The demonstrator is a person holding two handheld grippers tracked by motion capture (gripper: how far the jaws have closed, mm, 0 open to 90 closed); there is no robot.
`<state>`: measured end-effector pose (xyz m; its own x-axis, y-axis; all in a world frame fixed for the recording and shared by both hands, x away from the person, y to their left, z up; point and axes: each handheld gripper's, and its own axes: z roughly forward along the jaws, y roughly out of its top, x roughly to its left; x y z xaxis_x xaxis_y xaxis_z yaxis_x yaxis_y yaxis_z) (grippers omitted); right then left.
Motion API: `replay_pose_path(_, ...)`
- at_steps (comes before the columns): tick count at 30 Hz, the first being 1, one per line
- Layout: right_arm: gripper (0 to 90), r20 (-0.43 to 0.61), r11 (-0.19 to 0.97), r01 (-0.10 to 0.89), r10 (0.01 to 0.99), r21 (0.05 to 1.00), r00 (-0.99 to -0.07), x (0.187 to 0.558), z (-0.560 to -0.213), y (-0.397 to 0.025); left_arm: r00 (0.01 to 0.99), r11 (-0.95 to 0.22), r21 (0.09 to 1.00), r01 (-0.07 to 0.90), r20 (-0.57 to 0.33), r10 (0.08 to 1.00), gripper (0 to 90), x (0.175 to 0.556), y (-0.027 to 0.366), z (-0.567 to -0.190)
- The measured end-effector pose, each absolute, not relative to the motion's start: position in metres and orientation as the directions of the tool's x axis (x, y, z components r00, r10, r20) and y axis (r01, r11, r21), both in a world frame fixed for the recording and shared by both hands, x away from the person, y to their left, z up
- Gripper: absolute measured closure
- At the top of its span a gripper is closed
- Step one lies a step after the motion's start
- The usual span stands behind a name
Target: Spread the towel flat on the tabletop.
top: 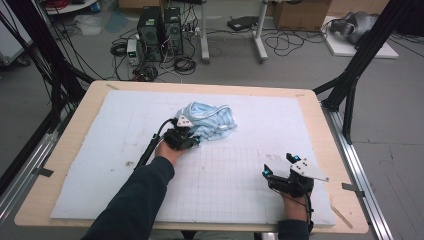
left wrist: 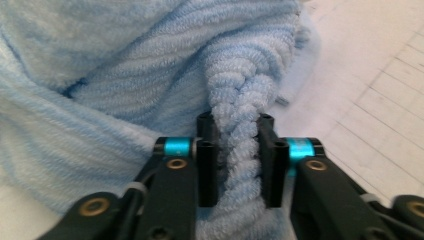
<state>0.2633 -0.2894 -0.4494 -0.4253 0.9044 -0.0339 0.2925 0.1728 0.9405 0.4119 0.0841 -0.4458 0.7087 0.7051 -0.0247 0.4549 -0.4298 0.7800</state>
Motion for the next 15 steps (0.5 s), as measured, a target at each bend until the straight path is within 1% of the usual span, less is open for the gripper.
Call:
replay_pose_path(2,9.7,-0.033,0.172,0.293,0.904,0.941,-0.425,0.263,-0.449,-0.289,0.714,-0.422,0.782,0.459,-0.041,0.699,77.7,0.410,0.087,-0.445)
replay_pose_path(3,9.7,-0.034,0.173,0.292,0.904,0.941,-0.426,0.263,-0.449,-0.289,0.717,-0.407,0.785,0.467,-0.067,0.694,77.7,0.407,0.093,-0.445)
replay_pose_path(6,9.7,-0.033,0.172,0.293,0.904,0.941,-0.425,0.263,-0.449,-0.289,0.726,-0.391,0.794,0.465,-0.089,0.682,77.9,0.398,0.102,-0.445)
replay_pose_path(9,9.7,-0.041,0.181,0.294,0.903,0.938,-0.427,0.264,-0.449,-0.289,0.732,-0.383,0.802,0.458,-0.097,0.674,78.1,0.392,0.108,-0.443)
replay_pose_path(13,9.7,-0.051,0.195,0.300,0.903,0.934,-0.427,0.264,-0.449,-0.288,0.750,-0.348,0.829,0.437,-0.122,0.650,78.2,0.376,0.127,-0.434)
replay_pose_path(15,9.7,-0.051,0.196,0.303,0.903,0.932,-0.426,0.265,-0.449,-0.287,0.761,-0.350,0.833,0.428,-0.123,0.637,78.2,0.370,0.134,-0.431)
